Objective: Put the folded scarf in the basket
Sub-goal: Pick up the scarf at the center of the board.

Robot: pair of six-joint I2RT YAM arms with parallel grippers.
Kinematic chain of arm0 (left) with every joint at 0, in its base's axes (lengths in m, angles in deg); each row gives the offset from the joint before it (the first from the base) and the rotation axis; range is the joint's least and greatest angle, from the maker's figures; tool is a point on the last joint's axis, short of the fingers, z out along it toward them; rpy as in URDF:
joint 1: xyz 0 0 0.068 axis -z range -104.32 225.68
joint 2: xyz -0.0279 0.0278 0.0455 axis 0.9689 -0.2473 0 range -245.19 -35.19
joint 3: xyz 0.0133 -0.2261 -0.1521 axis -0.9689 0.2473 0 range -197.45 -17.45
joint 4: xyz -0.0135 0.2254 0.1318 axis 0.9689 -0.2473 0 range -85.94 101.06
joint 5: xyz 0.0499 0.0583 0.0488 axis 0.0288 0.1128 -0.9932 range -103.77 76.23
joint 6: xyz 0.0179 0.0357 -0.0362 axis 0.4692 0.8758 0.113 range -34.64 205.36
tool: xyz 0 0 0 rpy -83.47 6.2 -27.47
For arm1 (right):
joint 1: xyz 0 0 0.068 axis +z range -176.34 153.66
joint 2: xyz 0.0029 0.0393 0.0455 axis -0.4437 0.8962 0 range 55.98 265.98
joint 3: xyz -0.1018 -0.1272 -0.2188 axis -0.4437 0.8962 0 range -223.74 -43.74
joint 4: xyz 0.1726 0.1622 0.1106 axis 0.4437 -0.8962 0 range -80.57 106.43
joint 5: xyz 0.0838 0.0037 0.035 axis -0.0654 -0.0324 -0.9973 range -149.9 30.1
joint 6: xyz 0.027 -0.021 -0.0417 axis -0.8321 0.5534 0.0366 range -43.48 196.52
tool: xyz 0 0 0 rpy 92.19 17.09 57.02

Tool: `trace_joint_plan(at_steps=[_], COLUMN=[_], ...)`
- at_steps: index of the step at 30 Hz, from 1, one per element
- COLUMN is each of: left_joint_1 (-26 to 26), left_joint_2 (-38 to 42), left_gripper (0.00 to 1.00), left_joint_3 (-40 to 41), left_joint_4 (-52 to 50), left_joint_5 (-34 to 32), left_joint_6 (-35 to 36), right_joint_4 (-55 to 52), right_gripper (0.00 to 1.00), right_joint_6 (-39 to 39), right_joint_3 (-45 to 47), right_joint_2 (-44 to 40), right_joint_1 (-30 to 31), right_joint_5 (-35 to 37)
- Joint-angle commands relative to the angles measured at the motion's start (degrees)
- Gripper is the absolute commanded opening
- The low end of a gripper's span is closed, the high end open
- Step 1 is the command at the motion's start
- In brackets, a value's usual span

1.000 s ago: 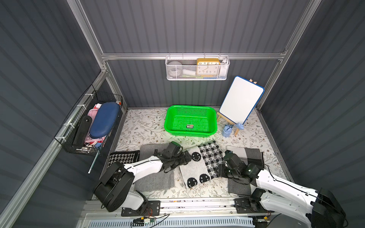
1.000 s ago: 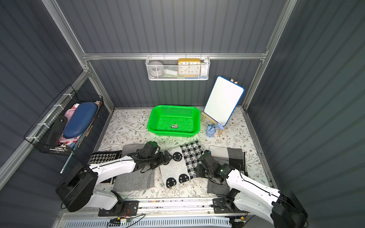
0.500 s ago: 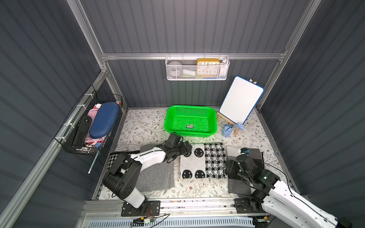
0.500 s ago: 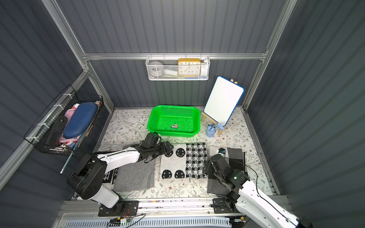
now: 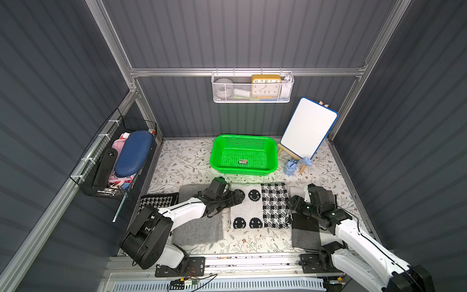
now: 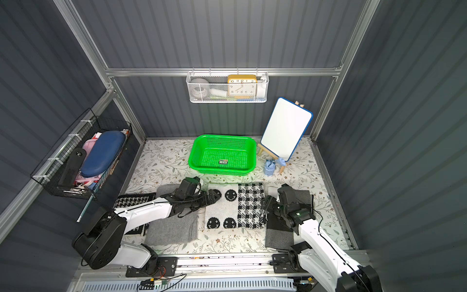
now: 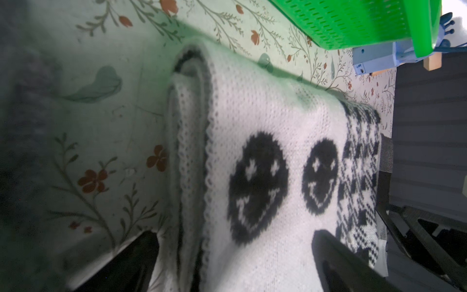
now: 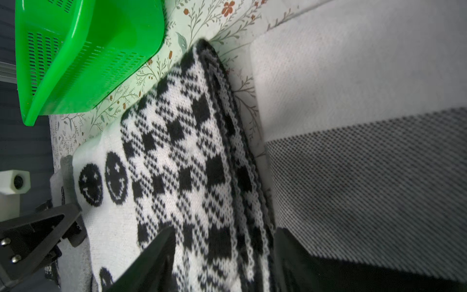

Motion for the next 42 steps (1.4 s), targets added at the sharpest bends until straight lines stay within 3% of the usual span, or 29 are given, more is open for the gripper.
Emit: trace_joint_plan(at_steps=[1, 13, 18, 24, 30, 34, 41, 42], left_joint_1=[0.3, 0.48, 0.48, 0.51, 0.65, 1.16, 1.8, 1.87], left_joint_2=[0.4, -1.96, -3.79, -6.19, -7.72, -8.51, -4.18, -2.94], left_gripper=[0.99, 0.94, 0.93, 0.9, 0.82, 0.65, 0.18, 0.11], left_joint_3=[1.02, 0.81, 0.54, -0.04, 0.25, 0.17, 0.66, 0.95], left_joint_4=[2.04, 4.51, 5.16, 4.62, 5.33, 6.17, 5.56, 5.49], left_joint_5=[1.59, 1.29, 0.8, 0.21, 0.46, 1.21, 0.33, 0.29], left_joint_6=[-0.15, -0.76, -1.21, -1.32, -1.56, -1.71, -1.55, -1.43], right_joint_4=[4.74, 6.9, 6.2, 7.2, 8.83, 9.74, 9.39, 9.0], right_gripper=[0.65, 0.53, 0.55, 0.54, 0.55, 0.48, 0.01, 0.0], right_joint_6=[1.53, 4.26, 5.21, 5.27, 4.27, 3.22, 1.32, 0.95], right_joint_3=[-0.92, -5.59, -6.9, -7.66, -6.87, -6.64, -6.18, -6.02], right_joint_2=[3.94, 16.37, 20.36, 24.13, 26.28, 27.43, 24.5, 23.28], right_joint_1=[-1.38, -1.49, -1.49, -1.37, 0.07, 2.34, 6.44, 7.2], right_joint_5=[-1.98, -5.84, -3.35, -5.22, -5.74, -5.98, -5.65, -5.28])
